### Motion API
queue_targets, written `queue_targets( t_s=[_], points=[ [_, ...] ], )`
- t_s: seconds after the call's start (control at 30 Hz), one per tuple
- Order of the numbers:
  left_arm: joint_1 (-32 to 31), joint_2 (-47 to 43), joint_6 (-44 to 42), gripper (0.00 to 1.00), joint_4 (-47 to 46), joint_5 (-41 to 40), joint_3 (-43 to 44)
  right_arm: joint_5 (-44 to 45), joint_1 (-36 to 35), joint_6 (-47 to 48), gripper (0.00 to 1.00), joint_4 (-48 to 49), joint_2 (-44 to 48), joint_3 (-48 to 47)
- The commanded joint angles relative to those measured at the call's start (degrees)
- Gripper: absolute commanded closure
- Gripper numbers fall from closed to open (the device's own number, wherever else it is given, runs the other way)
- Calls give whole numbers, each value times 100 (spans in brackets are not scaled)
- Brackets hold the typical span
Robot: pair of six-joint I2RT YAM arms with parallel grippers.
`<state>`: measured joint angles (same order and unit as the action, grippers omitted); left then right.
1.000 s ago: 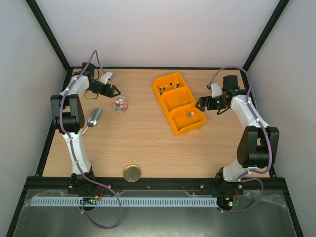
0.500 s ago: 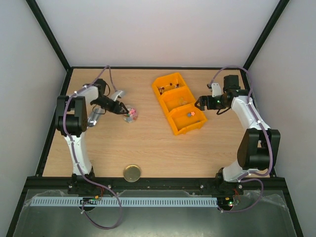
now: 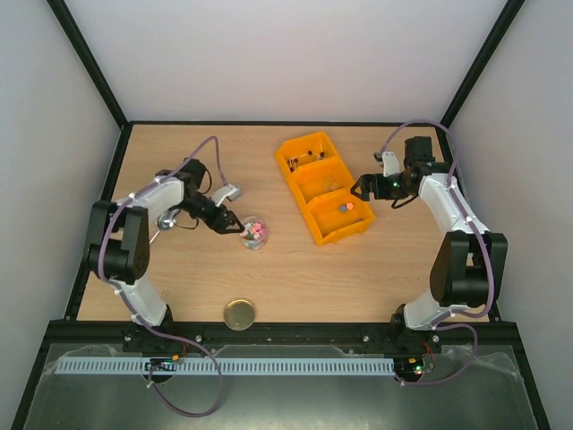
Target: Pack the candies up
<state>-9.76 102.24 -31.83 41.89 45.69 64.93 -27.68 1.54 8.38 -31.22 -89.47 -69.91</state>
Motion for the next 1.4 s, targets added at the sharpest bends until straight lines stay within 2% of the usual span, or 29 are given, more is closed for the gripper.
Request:
queue_targets(
  t_s=[0.0,0.13,0.23,0.37,0.53,0.67,0.8,1.03,1.27,1.37],
  points=[
    [83,-1107,-927,37,423,-302,-222,-228,22,118,1,-275,84,-126],
    [-272,-2285,-1996,39,702,-996,-820,-334,22,208,1,-230,207,-31],
    [-825,-2996,-2360,40,762,-1379,-1464,-426,9,266,0,-149,290,67],
    [-1876,-3394,-1958,41,276,-2034,-2127,-558,-34,314,0,-7,407,251],
    [-3101,-3372,-1310,42,-353,-2511,-2639,-637,-57,362,0,48,501,366],
    [-3521,-3358,-1101,44,-726,-2649,-3016,-624,-56,383,1,101,602,482],
    [-3797,-3323,-1013,50,-1052,-3037,-3296,-539,-57,361,1,282,754,633],
    [-3925,-3094,-931,64,-1497,-3528,-3500,-505,-57,320,1,643,1111,900],
    [-3989,-3013,-1084,85,-1682,-3910,-3624,-408,-57,509,0,756,1378,1065],
    [-3925,-2934,-976,97,-1501,-3714,-3434,-243,-57,690,4,818,1525,1222]
  ],
)
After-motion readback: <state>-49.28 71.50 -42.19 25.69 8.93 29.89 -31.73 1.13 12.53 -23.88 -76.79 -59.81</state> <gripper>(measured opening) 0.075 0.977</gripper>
